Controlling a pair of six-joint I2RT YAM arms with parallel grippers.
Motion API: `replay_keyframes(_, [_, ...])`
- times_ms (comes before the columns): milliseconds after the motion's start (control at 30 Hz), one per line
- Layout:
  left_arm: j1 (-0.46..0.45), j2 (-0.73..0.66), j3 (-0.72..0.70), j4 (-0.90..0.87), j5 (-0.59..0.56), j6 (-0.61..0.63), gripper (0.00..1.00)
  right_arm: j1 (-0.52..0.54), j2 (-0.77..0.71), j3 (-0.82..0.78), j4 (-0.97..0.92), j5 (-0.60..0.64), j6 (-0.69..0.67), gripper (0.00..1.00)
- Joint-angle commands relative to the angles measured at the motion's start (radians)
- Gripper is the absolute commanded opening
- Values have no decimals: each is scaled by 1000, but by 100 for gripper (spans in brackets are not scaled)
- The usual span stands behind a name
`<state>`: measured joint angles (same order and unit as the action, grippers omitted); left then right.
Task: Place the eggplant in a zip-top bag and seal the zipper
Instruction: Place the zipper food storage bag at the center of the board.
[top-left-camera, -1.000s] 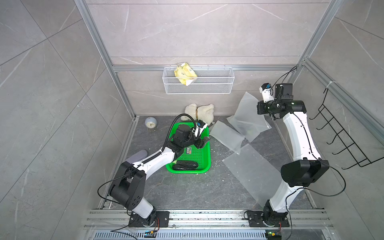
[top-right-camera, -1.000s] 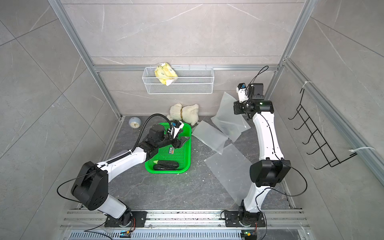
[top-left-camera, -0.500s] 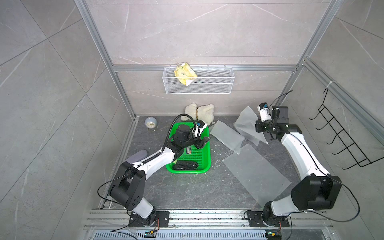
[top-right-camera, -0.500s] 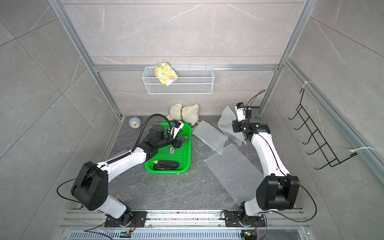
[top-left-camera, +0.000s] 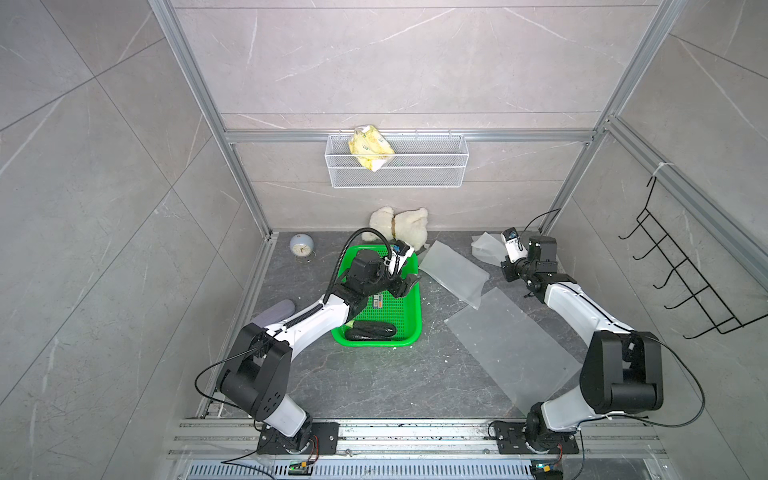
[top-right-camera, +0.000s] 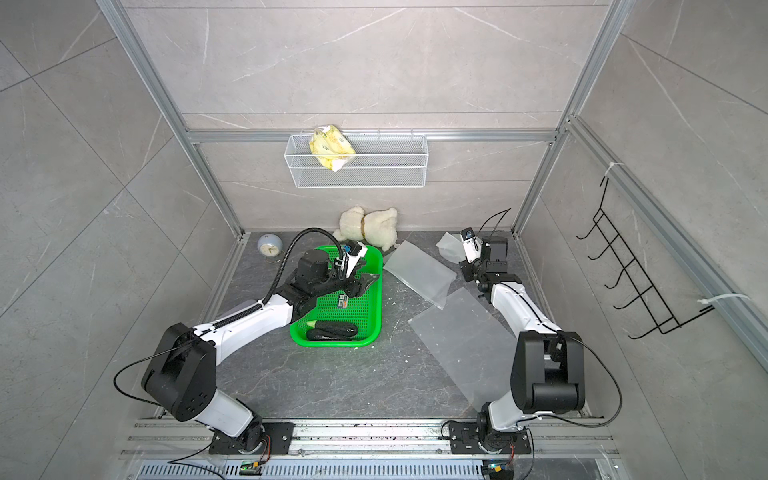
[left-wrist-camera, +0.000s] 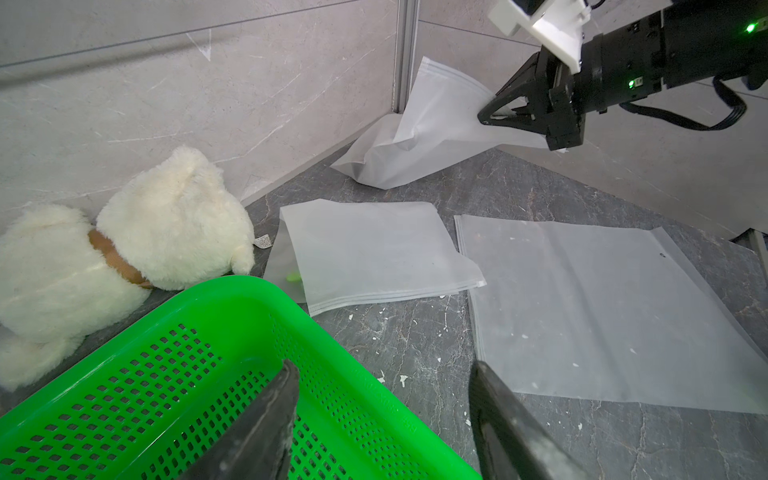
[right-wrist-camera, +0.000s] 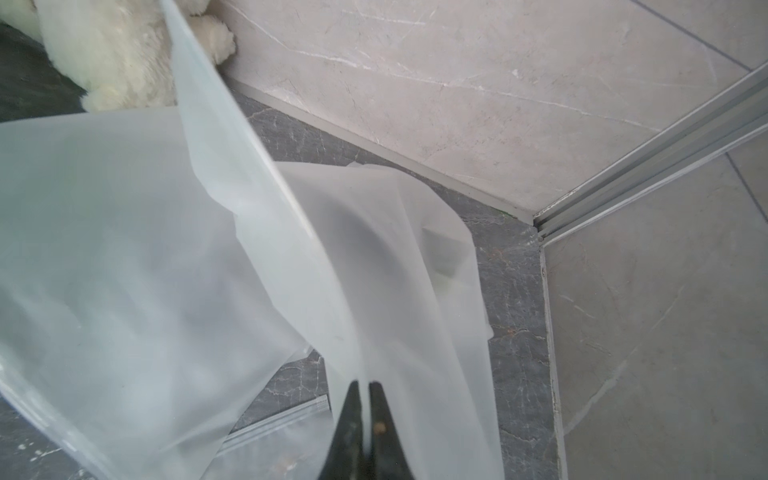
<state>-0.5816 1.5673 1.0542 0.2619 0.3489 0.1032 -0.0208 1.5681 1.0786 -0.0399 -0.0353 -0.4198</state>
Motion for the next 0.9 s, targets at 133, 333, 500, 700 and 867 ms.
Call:
replay_keyframes(133, [5, -15, 40, 8, 18, -17, 66, 21, -6, 64, -138, 159, 69, 0])
replay_keyframes(333, [4, -9, 40, 9, 42, -19, 66, 45, -50, -37, -120, 172, -18, 3])
replay_keyframes(500, [5, -28, 22, 2, 46, -14, 66, 45, -37, -25, -232, 213, 3, 23])
replay_keyframes(700, [4, -30, 19, -8, 47, -16, 66, 88, -78, -32, -309, 119, 29, 33])
replay_keyframes(867, [5, -28, 17, -15, 44, -31, 67, 93, -126, -18, -390, 14, 70, 48])
